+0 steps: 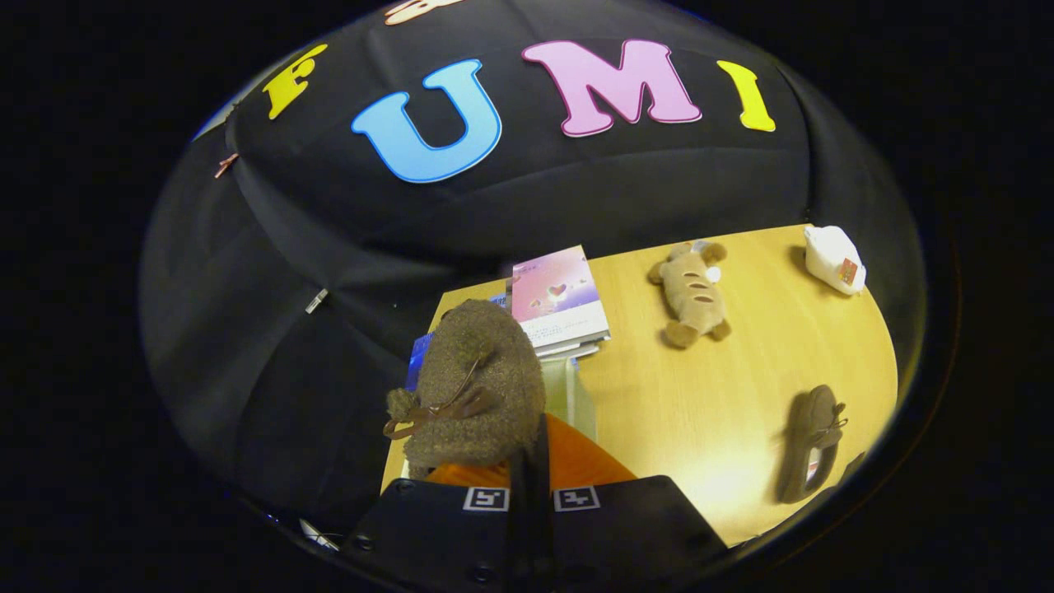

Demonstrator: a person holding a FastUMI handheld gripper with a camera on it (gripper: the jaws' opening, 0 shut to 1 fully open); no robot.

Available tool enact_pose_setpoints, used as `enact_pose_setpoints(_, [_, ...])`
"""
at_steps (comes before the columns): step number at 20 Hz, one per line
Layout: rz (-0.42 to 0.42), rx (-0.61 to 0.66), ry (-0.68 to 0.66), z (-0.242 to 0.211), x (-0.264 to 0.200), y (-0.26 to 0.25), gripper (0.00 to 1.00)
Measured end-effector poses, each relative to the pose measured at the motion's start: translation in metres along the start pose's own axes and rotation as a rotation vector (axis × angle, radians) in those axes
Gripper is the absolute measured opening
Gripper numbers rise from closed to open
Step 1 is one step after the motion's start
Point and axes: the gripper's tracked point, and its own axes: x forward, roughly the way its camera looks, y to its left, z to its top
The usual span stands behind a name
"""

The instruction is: Open the storage box then place both shoes into the box .Put the left shoe in first, then the right shoe, with the right side of both shoes facing outward in a uniform manner.

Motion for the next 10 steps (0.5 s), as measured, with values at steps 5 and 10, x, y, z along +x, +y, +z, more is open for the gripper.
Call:
enact_pose_setpoints(5, [-0.068,0.024,0.103,-0.058,0.046,0.03,0.05])
enact_pose_setpoints(10, [-0.114,0.088,0.224,-0.096,0.094,0.036,0.05])
